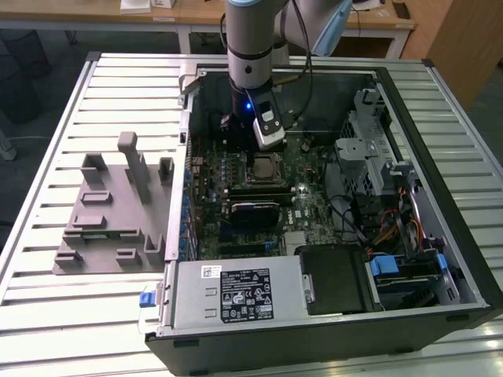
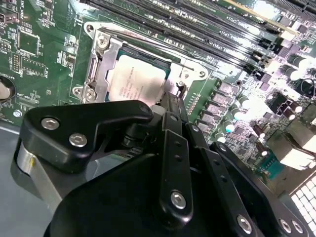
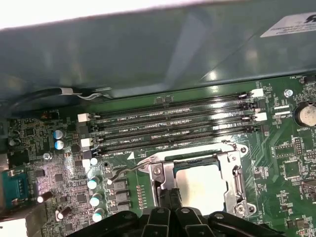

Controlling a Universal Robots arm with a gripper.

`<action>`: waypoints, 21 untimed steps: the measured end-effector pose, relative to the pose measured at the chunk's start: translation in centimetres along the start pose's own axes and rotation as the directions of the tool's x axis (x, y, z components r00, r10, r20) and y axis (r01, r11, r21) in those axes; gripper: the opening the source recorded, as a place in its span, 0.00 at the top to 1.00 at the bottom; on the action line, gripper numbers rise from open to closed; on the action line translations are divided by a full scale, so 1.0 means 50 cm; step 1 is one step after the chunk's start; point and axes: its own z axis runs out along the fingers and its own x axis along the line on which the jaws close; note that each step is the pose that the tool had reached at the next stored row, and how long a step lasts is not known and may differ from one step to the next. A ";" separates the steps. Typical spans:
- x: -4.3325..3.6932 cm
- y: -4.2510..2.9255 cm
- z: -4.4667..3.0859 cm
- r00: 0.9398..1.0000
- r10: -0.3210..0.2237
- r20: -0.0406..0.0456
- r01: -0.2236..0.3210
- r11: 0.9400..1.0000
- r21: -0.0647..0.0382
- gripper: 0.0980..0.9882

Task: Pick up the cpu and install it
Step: 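Close the cpu cover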

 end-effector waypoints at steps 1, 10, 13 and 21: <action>-0.004 0.001 0.000 1.000 0.000 0.000 0.000 1.000 0.000 0.99; -0.058 0.009 0.003 1.000 0.000 0.000 0.000 1.000 0.000 0.99; -0.058 0.010 -0.007 1.000 0.000 0.000 0.000 1.000 0.000 0.99; -0.059 0.010 -0.030 1.000 0.000 0.000 0.000 1.000 0.000 0.99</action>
